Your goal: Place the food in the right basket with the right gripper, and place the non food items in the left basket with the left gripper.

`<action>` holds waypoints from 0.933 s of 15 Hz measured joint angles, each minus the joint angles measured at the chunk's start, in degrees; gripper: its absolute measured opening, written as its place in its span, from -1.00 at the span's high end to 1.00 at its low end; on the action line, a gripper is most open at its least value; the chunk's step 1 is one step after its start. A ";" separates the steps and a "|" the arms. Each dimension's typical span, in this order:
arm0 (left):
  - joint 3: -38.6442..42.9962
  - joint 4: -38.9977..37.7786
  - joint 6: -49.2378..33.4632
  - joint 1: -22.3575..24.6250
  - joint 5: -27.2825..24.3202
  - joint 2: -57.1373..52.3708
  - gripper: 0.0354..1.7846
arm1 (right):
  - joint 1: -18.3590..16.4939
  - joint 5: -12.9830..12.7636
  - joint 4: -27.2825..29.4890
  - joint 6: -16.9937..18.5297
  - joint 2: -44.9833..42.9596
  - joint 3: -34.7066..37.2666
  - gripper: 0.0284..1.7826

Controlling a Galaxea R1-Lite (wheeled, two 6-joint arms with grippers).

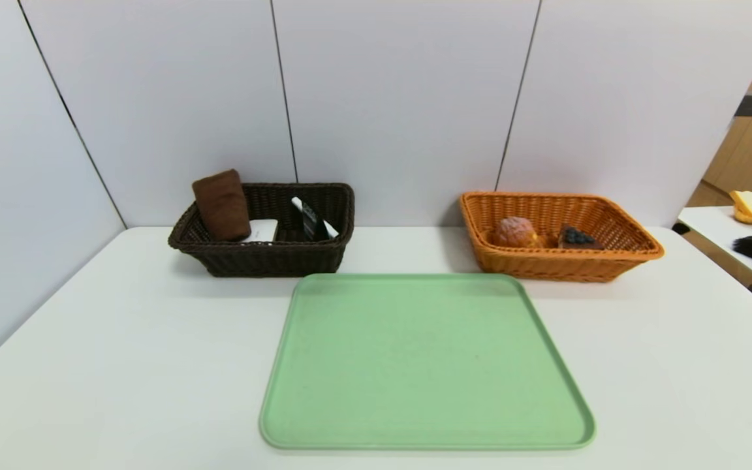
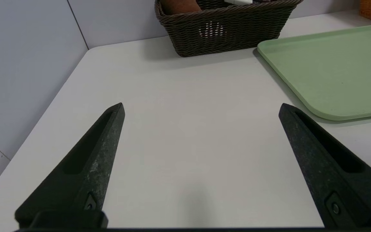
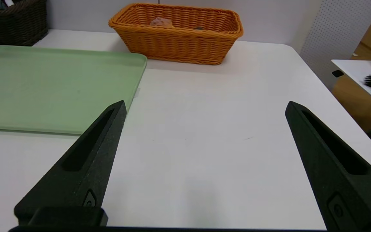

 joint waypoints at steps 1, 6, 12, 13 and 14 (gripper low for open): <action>0.37 -0.02 0.02 -0.02 -0.05 -0.44 -0.89 | 0.00 -0.05 -0.07 0.00 -0.07 0.80 -0.91; 3.39 -0.39 3.47 -0.02 1.02 -1.08 -0.89 | 0.00 -0.38 -1.54 -0.90 -0.10 6.62 -0.91; 3.91 3.05 2.97 -0.02 1.66 -1.15 -0.89 | 0.00 1.41 -6.53 -1.84 -0.07 12.82 -0.91; 3.91 3.07 1.95 -0.02 2.29 -1.15 -0.89 | 0.00 1.02 -6.50 -0.33 -0.07 12.89 -0.91; 3.94 3.07 0.41 -0.02 2.82 -1.15 -0.89 | 0.00 0.30 -6.56 1.52 -0.05 12.93 -0.91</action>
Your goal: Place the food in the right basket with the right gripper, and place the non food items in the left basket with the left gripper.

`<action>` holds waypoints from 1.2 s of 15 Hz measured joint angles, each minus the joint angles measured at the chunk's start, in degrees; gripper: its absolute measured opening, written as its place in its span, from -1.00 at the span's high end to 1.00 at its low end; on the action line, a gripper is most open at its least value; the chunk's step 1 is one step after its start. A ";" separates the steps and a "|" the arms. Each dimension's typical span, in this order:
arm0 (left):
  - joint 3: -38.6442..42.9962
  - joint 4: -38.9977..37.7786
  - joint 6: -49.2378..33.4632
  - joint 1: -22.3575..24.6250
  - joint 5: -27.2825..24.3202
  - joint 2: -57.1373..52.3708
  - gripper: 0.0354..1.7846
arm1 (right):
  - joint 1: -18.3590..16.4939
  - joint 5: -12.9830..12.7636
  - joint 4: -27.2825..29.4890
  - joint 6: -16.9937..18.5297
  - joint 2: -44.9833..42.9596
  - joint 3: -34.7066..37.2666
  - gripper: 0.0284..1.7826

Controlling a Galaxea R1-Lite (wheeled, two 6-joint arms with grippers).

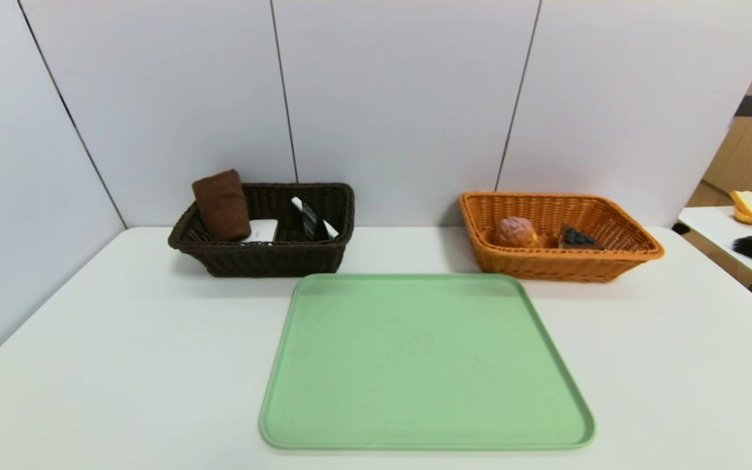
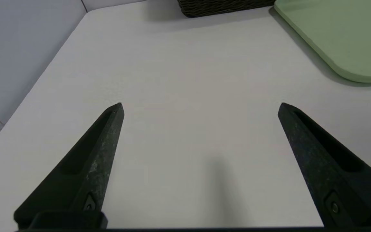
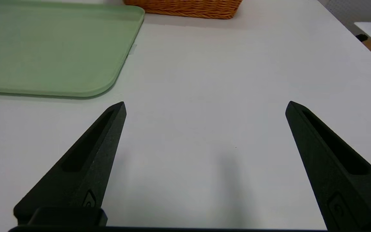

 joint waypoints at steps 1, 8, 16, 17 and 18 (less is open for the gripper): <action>0.00 -0.05 -1.30 0.00 0.20 0.00 -0.89 | 0.00 -0.82 -0.05 1.12 0.00 0.05 -0.91; 0.00 -0.49 -5.27 -0.09 2.40 0.01 -0.89 | -0.10 -1.13 -2.32 2.18 0.00 0.69 -0.91; 0.00 -0.52 -5.30 -0.09 2.40 0.01 -0.89 | -0.07 -1.19 -1.73 2.06 0.00 0.55 -0.91; 0.00 -0.50 -5.30 -0.09 2.38 0.01 -0.89 | -0.07 -1.17 -1.85 2.04 0.00 0.55 -0.91; 0.00 -0.50 -5.30 -0.09 2.40 0.01 -0.89 | -0.07 -1.15 -2.10 2.06 0.02 0.57 -0.91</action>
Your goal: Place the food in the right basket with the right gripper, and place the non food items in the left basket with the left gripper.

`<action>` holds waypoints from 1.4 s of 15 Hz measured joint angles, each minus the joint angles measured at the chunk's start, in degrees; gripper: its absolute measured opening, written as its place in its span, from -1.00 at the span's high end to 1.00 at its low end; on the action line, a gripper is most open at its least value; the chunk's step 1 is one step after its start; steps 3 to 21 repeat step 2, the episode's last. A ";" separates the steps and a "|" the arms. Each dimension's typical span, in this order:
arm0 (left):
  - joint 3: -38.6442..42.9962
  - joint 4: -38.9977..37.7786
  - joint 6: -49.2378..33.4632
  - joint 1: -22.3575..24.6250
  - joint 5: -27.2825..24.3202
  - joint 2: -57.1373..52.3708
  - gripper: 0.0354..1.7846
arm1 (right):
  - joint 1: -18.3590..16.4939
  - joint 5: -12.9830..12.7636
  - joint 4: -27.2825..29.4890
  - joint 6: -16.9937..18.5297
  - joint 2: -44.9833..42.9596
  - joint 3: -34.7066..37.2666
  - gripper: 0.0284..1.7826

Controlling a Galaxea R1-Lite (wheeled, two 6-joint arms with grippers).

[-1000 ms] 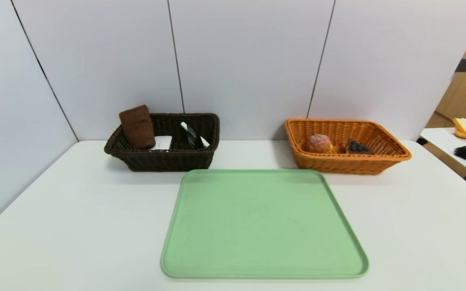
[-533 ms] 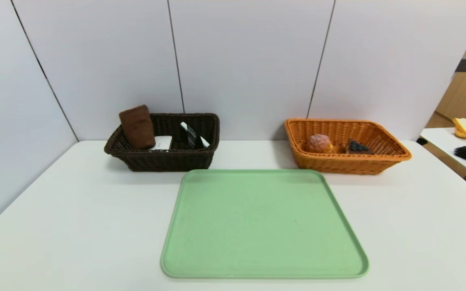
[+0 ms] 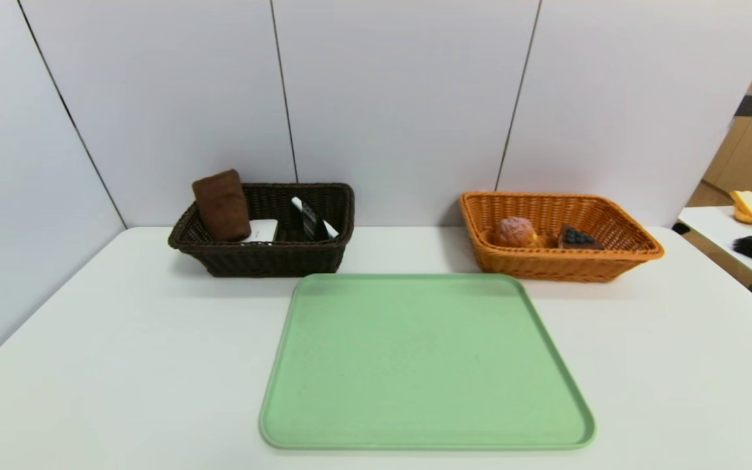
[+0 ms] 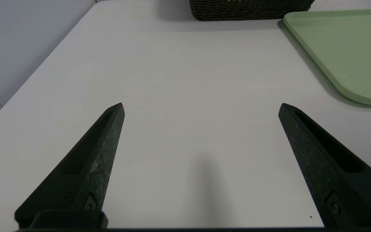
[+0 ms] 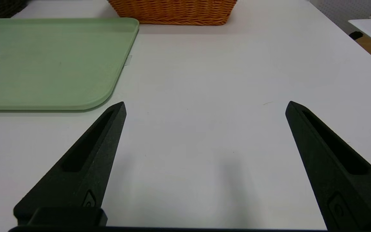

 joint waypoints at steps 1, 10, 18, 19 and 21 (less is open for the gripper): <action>-0.02 0.00 0.00 0.00 -0.02 0.00 -0.89 | 0.00 0.01 0.00 -0.02 -0.02 0.01 -0.91; -0.02 0.00 0.01 0.00 0.00 0.00 -0.89 | 0.02 0.01 -0.02 -0.02 -0.02 0.06 -0.91; -0.02 0.00 0.01 0.00 0.00 0.00 -0.89 | 0.02 0.01 -0.02 -0.02 -0.02 0.06 -0.91; -0.02 0.00 0.01 0.00 0.00 0.00 -0.89 | 0.02 0.01 -0.02 -0.02 -0.02 0.06 -0.91; -0.02 0.00 0.01 0.00 0.00 0.00 -0.89 | 0.02 0.01 -0.02 -0.02 -0.02 0.06 -0.91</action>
